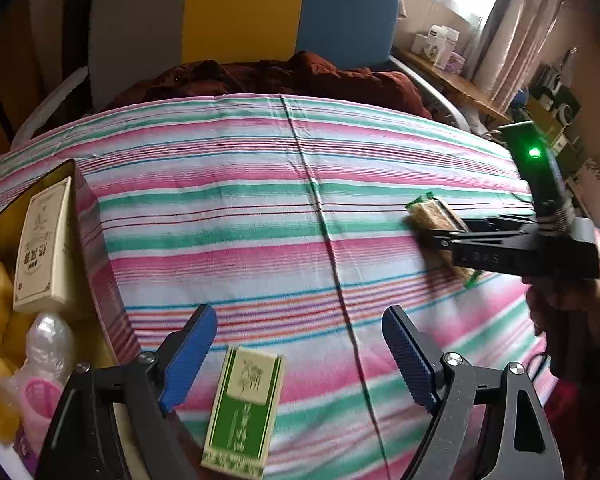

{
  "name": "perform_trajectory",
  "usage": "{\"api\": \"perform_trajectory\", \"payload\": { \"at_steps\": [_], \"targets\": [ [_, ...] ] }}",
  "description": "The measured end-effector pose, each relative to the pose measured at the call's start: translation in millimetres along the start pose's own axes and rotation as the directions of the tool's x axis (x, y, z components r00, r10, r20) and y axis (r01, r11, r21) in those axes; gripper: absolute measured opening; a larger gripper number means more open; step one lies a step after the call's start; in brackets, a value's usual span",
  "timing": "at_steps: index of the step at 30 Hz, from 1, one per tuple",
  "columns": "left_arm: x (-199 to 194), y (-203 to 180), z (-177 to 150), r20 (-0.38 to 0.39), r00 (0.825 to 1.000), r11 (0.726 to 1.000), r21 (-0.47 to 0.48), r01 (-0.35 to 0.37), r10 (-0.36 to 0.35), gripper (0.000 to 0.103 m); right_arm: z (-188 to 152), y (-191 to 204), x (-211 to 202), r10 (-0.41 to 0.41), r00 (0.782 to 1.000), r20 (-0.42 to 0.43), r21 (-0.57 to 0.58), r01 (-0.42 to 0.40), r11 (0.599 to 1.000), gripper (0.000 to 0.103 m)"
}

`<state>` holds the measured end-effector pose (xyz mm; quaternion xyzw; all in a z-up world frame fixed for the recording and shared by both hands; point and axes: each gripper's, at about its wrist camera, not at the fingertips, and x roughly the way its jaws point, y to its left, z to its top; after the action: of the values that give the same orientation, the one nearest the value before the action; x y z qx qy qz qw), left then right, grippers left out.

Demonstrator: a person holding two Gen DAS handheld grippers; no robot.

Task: Organize objects
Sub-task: 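Lift both held items and carry them over the gold tray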

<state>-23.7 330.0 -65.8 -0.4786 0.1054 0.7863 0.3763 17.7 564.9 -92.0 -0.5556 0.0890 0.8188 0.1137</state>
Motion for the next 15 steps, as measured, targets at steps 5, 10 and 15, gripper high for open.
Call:
{"api": "perform_trajectory", "payload": {
  "at_steps": [5, 10, 15],
  "targets": [
    [-28.5, 15.3, 21.8, -0.002, 0.998, 0.996, 0.062, 0.069, -0.069, 0.086, 2.7, 1.6, 1.0, 0.0, 1.0, -0.009, -0.006, 0.0, 1.0, 0.05],
    [-43.6, 13.1, 35.8, -0.107, 0.99, 0.958, 0.26, 0.119, -0.093, 0.088, 12.3, 12.8, 9.2, -0.004, 1.0, -0.013, -0.011, 0.004, 1.0, 0.051],
    [-27.0, -6.5, 9.4, -0.264, 0.964, 0.87, 0.478, 0.125, 0.006, 0.081, 13.4, 17.4, 10.3, -0.006, 1.0, -0.013, -0.01, 0.006, 1.0, 0.052]
  ]
}}
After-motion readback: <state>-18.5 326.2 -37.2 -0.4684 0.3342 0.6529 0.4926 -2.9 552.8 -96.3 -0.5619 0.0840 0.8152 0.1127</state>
